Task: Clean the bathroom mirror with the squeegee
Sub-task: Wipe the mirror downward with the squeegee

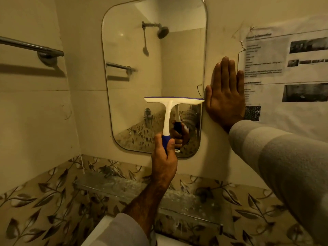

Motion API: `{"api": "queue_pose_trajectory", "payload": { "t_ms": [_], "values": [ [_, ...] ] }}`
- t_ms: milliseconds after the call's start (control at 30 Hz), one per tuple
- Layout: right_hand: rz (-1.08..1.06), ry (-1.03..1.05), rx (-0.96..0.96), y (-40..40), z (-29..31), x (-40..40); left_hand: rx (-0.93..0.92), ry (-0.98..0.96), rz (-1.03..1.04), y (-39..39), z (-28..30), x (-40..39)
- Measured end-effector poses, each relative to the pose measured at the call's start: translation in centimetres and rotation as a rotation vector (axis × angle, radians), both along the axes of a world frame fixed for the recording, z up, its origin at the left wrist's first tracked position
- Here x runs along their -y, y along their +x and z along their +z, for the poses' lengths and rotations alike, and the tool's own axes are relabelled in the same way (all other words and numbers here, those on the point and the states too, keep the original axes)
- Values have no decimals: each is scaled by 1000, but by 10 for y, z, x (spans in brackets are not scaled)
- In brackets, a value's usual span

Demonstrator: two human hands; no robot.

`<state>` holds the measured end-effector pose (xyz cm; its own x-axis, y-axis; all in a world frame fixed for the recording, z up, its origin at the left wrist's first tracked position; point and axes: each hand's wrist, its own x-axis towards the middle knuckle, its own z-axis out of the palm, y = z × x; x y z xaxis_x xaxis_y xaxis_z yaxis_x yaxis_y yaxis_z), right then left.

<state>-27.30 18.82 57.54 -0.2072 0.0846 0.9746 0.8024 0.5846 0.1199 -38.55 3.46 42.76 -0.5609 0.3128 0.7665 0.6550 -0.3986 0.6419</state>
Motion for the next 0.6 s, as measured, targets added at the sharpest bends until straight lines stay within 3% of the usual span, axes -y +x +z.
{"api": "queue_pose_trajectory", "payload": {
  "t_ms": [600],
  "values": [
    [-21,18,-11,-1,1,1,75,-131,34,11,-58,21]
  ]
}}
